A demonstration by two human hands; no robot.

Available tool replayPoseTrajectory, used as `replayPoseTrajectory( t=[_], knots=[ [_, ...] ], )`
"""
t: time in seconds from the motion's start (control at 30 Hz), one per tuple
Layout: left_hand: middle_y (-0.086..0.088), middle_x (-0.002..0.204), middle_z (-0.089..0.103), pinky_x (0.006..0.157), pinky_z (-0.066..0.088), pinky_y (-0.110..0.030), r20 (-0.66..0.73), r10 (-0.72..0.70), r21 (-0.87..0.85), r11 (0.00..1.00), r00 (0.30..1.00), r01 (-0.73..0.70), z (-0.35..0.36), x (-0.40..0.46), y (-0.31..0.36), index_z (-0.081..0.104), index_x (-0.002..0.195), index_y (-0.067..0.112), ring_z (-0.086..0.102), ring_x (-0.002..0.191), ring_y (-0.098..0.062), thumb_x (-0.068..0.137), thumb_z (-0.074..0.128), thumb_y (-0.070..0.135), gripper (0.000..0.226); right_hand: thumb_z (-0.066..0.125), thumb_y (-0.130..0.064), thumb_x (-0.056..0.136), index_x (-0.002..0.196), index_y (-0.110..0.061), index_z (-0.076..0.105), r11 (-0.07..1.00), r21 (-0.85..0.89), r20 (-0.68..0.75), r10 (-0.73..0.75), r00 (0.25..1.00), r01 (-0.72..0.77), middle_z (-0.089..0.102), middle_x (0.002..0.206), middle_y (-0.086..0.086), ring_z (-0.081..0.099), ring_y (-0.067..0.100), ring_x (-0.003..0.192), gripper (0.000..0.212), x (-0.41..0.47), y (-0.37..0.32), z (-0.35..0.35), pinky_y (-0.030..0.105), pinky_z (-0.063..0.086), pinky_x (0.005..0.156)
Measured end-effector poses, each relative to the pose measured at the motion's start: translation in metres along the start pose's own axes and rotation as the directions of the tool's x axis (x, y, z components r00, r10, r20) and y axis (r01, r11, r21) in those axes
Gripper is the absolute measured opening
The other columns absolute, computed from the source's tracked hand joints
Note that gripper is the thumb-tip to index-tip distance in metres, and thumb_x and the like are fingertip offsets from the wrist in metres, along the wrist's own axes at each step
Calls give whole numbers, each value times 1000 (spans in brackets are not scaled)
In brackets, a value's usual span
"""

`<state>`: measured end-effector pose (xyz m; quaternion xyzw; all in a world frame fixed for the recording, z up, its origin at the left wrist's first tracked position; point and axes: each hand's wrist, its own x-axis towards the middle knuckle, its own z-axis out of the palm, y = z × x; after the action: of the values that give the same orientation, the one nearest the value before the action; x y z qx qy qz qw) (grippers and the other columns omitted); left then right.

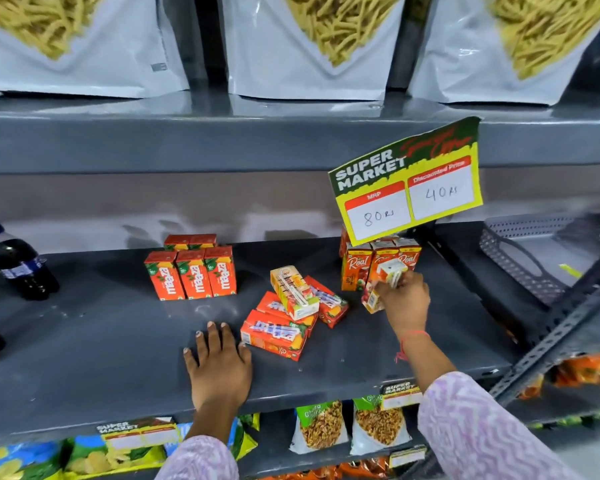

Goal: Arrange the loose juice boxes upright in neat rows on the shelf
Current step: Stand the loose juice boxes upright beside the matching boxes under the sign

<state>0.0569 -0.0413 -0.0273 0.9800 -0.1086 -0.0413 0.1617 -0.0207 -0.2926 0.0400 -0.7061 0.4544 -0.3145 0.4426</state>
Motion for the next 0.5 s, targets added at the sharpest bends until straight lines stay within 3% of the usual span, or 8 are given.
replayPoseTrajectory(
  t=[0.1, 0.27, 0.4, 0.5],
  knots=[
    [-7, 159, 9, 119, 6, -48, -20, -2, -7, 1000, 1000, 2, 0, 0, 0, 13, 147, 13, 6, 146, -28, 97, 23, 33, 54, 72, -8, 76, 118, 3, 48, 1000, -14, 36, 8, 999, -7, 52, 122, 25, 48, 36, 113, 50, -3, 3, 8, 39, 41, 94],
    [-7, 159, 10, 119, 6, -47, -19, -2, -4, 1000, 1000, 2, -1, -1, 0, 13, 147, 14, 6, 146, -27, 97, 22, 31, 53, 79, -16, 70, 121, 2, 44, 993, -115, 54, -35, 998, 41, 49, 126, 28, 42, 44, 119, 65, -5, 5, 8, 48, 36, 103],
    [-6, 159, 7, 120, 6, -46, -6, 9, 4, 1000, 1000, -9, -2, -1, -1, 11, 147, 15, 4, 147, -26, 98, 21, 32, 53, 67, -7, 77, 138, -11, 37, 978, -112, 117, -163, 980, 176, 38, 141, 16, 30, 36, 131, 68, -8, -4, -11, 46, 31, 107],
    [-5, 159, 6, 120, 6, -46, 9, 8, 6, 1000, 1000, -8, -3, -1, -2, 9, 147, 16, 4, 147, -25, 98, 19, 33, 53, 61, 1, 76, 135, -15, 45, 865, -286, 318, -320, 893, 412, 41, 143, 10, 29, 31, 135, 63, 7, -20, -28, 43, 34, 108]
  ],
)
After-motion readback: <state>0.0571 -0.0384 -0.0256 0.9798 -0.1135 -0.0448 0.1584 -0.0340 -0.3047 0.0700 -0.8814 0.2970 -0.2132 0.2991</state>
